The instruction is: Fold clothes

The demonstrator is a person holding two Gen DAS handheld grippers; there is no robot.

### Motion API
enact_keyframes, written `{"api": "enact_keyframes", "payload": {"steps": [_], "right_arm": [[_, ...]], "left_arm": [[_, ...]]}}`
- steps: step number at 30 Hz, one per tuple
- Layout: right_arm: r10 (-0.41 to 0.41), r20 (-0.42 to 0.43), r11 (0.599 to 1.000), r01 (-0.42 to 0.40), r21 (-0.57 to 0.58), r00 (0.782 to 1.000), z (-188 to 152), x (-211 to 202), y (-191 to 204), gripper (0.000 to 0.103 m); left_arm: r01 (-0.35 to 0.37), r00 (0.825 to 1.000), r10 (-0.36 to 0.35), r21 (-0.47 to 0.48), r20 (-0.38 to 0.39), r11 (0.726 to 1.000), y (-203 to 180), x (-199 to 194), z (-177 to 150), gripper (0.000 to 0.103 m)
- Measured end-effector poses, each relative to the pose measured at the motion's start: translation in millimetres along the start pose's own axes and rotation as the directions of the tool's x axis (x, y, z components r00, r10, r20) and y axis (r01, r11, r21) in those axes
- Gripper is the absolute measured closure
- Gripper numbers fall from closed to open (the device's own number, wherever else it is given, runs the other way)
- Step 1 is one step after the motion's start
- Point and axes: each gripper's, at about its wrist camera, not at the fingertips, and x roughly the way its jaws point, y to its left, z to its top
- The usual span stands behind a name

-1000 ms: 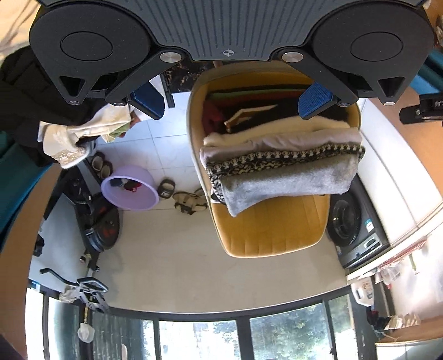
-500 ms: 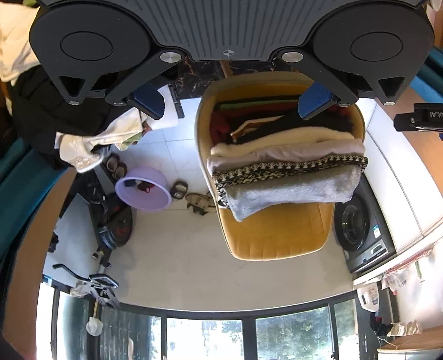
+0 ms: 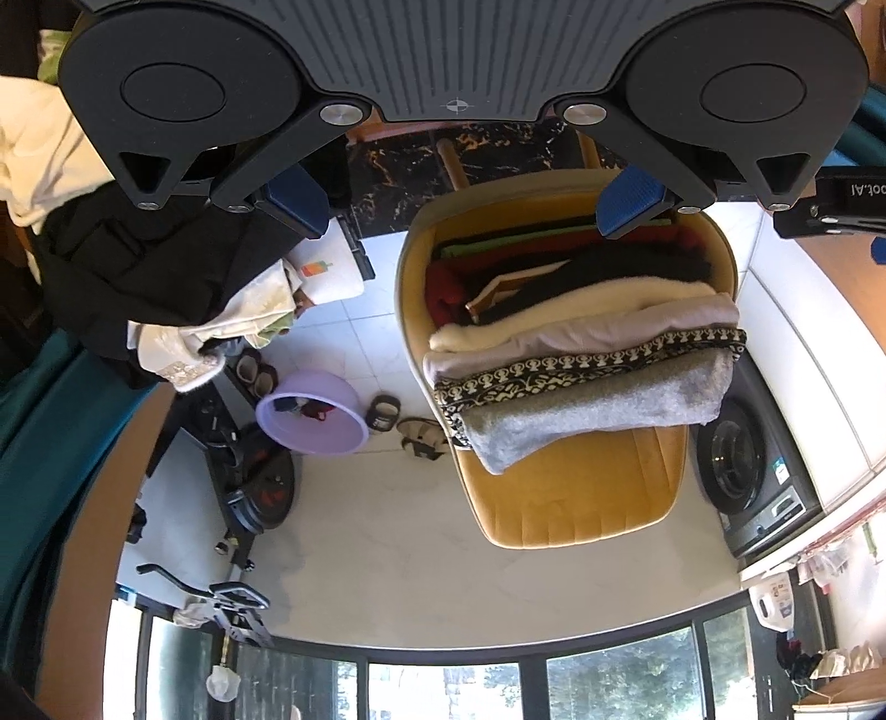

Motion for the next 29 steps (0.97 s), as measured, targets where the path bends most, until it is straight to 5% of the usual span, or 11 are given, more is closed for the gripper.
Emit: {"api": "enact_keyframes", "payload": {"steps": [29], "right_arm": [[-0.025, -0.012, 0.997, 0.024, -0.076, 1.000, -26, -17, 42, 0.001]], "left_arm": [[0.032, 0.999, -0.032, -0.048, -0.004, 0.998, 17, -3, -14, 0.000]]}}
